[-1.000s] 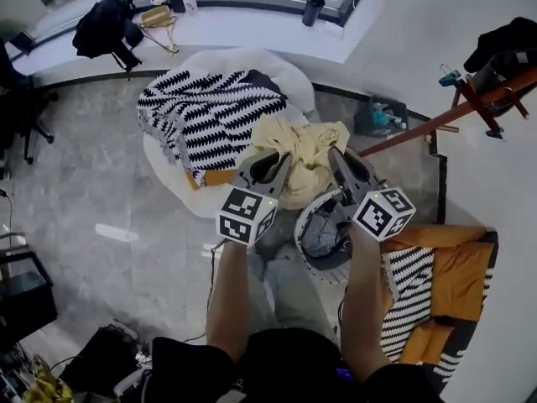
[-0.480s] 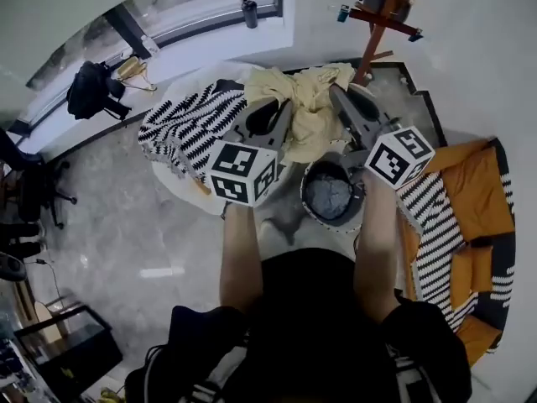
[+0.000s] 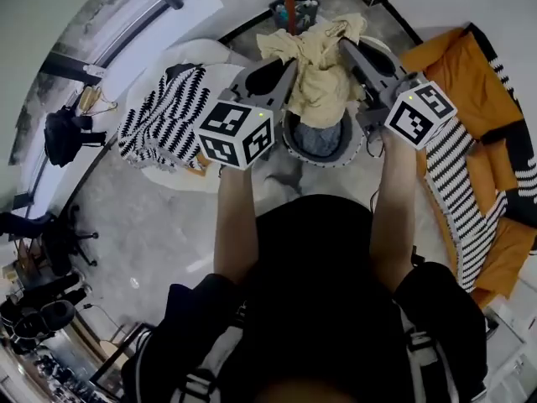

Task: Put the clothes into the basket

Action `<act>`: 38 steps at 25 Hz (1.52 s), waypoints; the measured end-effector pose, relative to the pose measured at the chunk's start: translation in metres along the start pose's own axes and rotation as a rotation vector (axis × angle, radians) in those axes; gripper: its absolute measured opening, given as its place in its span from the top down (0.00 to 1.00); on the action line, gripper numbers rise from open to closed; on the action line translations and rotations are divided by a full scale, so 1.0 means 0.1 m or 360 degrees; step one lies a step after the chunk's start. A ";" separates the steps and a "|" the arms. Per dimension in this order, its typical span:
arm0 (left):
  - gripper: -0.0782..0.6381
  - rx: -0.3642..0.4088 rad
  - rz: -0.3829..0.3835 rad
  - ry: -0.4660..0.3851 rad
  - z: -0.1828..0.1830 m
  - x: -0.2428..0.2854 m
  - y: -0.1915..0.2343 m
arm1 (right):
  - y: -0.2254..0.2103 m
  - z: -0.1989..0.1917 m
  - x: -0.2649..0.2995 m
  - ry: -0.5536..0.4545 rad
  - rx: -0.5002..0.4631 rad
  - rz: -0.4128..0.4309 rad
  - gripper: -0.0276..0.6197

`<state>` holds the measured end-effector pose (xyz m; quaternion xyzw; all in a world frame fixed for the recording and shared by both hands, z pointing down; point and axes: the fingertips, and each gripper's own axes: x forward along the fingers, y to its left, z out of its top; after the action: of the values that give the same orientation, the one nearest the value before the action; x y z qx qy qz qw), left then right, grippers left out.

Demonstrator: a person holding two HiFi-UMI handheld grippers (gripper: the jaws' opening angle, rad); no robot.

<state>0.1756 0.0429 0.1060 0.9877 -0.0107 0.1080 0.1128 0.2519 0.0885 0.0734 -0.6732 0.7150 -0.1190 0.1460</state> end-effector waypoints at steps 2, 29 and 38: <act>0.84 -0.0048 -0.0051 0.0099 -0.32 0.22 -0.19 | -0.24 -0.21 -0.31 0.0047 0.0050 -0.0100 0.92; 0.84 -0.0703 0.0478 0.1158 -4.81 1.18 0.85 | -2.04 -4.59 -1.05 0.1276 0.0485 -0.0886 0.88; 0.85 -0.0759 0.0575 0.0900 -4.26 1.10 0.89 | -1.90 -4.52 -1.22 0.1305 0.0428 -0.0967 0.90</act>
<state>0.1896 0.0528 0.5542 0.8475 -0.1774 0.3877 0.3162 0.2674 0.1855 0.5687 -0.7237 0.4644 -0.5003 -0.1018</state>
